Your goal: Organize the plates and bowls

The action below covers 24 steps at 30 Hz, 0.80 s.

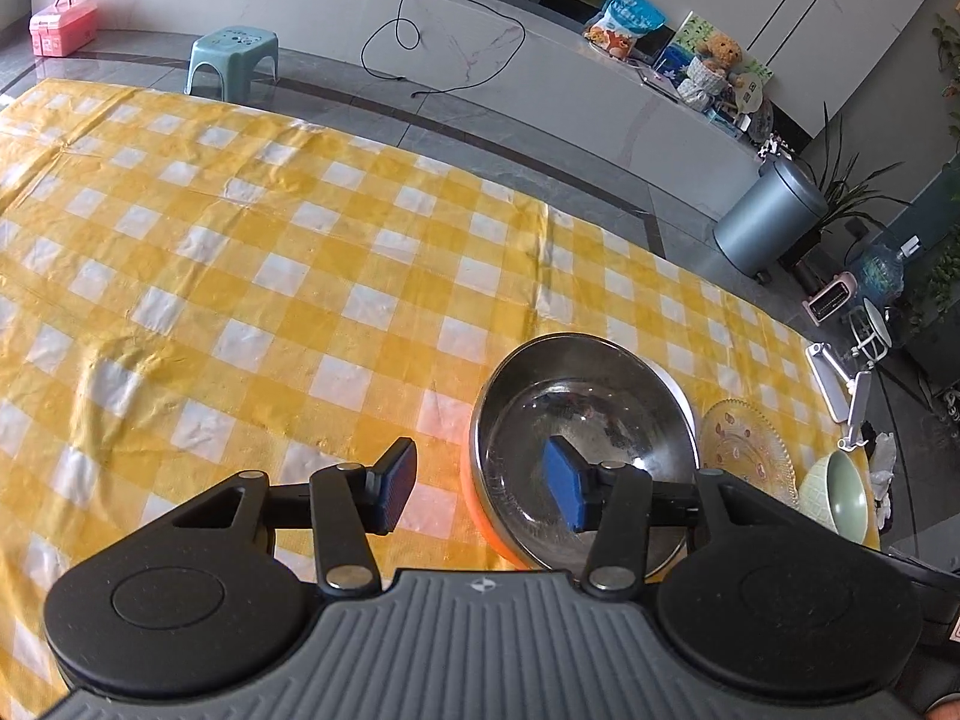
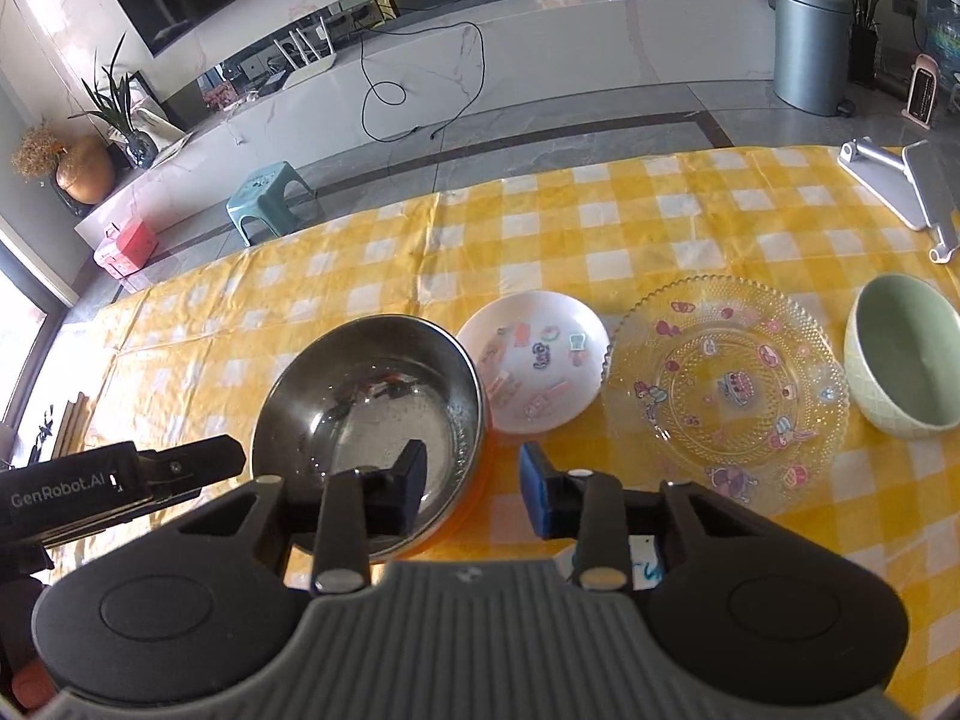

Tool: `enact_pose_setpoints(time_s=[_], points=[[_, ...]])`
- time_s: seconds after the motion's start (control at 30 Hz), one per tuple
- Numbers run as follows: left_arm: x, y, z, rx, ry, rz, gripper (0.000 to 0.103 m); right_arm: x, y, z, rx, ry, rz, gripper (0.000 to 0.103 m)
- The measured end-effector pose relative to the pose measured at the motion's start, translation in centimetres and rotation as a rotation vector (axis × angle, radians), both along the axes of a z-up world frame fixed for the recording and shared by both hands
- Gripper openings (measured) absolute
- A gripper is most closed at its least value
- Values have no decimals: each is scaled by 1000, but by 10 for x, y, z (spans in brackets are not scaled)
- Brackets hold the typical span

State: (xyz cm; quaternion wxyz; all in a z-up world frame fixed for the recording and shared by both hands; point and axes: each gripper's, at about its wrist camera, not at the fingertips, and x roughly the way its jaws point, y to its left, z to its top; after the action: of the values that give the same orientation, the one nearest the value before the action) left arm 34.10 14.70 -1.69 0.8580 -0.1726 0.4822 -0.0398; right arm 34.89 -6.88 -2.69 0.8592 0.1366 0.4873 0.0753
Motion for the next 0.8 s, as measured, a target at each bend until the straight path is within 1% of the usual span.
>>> enact_pose_setpoints(time_s=[0.03, 0.1, 0.23, 0.27, 0.3, 0.5, 0.63, 0.8], points=[[3, -1, -4, 3, 8, 0, 49, 5, 0, -5, 8, 12, -2, 26], [10, -4, -13, 19, 30, 3, 38, 12, 1, -12, 20, 30, -4, 23], [15, -7, -22, 22, 48, -8, 25, 21, 5, -20, 21, 50, -8, 15], [16, -7, -23, 20, 49, -12, 17, 21, 5, -21, 16, 51, -10, 14], [16, -8, -23, 24, 49, -14, 11, 22, 5, -21, 12, 52, -14, 11], [11, -17, -12, 76, 49, -27, 8, 18, 9, -17, -12, 66, -20, 8], [-7, -17, 7, 89, 34, -32, 8, 3, 8, -4, -3, 59, -13, 7], [-39, -16, 39, 105, -1, -30, 9, -24, 8, 22, 8, 28, 1, 6]])
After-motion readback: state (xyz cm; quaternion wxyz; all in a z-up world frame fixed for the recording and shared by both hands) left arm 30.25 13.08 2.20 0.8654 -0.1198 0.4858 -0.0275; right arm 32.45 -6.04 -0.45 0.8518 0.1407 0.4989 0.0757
